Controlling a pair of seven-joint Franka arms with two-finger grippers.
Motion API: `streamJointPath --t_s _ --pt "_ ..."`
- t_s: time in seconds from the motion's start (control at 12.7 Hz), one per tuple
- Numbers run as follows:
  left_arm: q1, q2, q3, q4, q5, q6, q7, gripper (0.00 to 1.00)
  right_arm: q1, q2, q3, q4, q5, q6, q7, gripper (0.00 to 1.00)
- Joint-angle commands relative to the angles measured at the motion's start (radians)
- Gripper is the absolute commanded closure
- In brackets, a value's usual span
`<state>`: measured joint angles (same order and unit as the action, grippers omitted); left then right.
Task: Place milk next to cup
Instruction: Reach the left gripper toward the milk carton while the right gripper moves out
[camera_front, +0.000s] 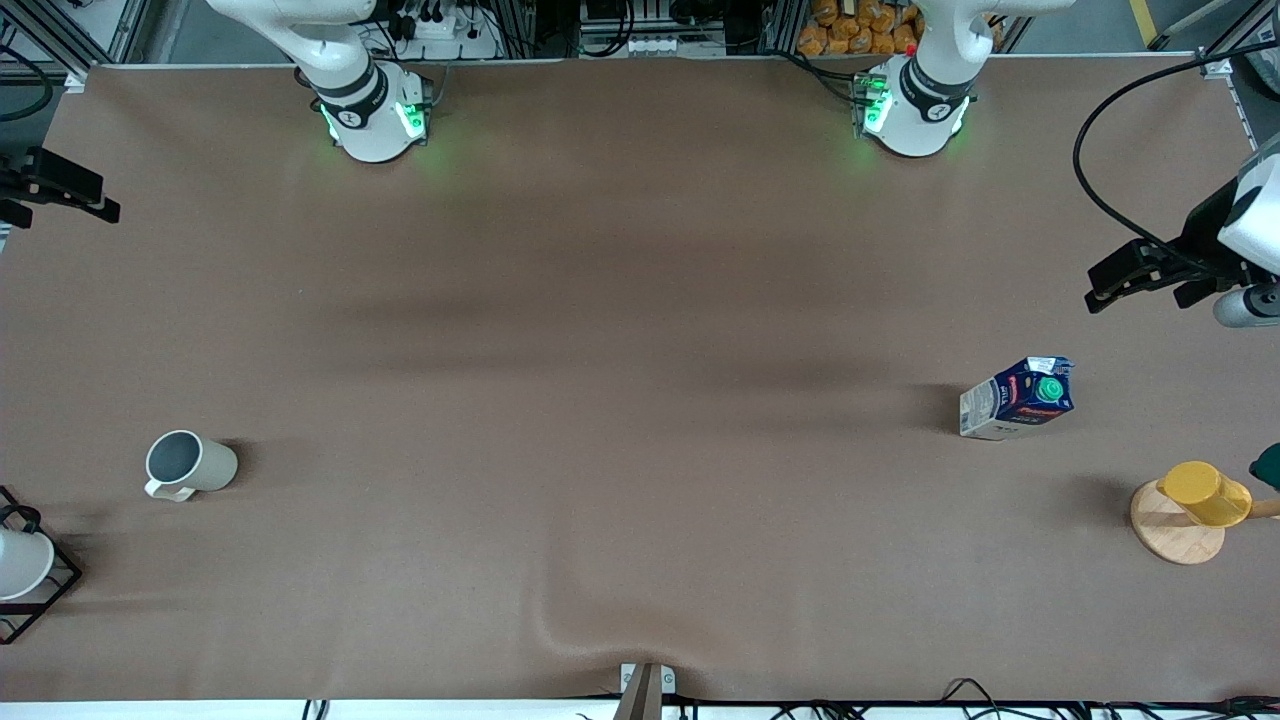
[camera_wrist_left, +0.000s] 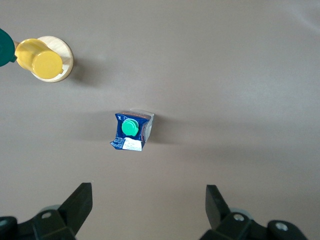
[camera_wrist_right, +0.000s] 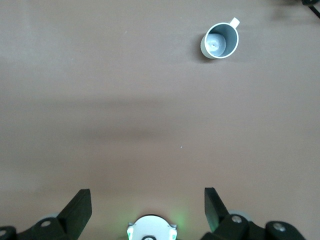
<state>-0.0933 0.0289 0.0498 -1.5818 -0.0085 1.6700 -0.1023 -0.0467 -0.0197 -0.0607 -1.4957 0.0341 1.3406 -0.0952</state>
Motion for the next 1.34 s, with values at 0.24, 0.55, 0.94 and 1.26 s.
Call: streamJointPath --t_s 0.24,0.55,0.94,1.26 --pt "0.003 0.002 -0.002 0.020 -0.021 -0.039 0.018 0.00 0.031 -0.016 -0.021 -0.006 -0.013 0.025 0.048 0.00" --pt "-0.003 0.003 -0.005 0.017 -0.018 -0.041 0.022 0.00 0.033 -0.014 -0.047 -0.050 -0.011 0.040 0.045 0.00" --pt "0.001 0.011 -0.019 0.013 -0.008 -0.082 0.105 0.00 0.027 0.067 -0.051 -0.026 0.003 0.084 0.043 0.00" --pt "0.044 0.106 -0.014 -0.001 0.012 -0.035 0.107 0.00 0.016 0.205 -0.053 0.029 -0.038 0.165 0.045 0.00"
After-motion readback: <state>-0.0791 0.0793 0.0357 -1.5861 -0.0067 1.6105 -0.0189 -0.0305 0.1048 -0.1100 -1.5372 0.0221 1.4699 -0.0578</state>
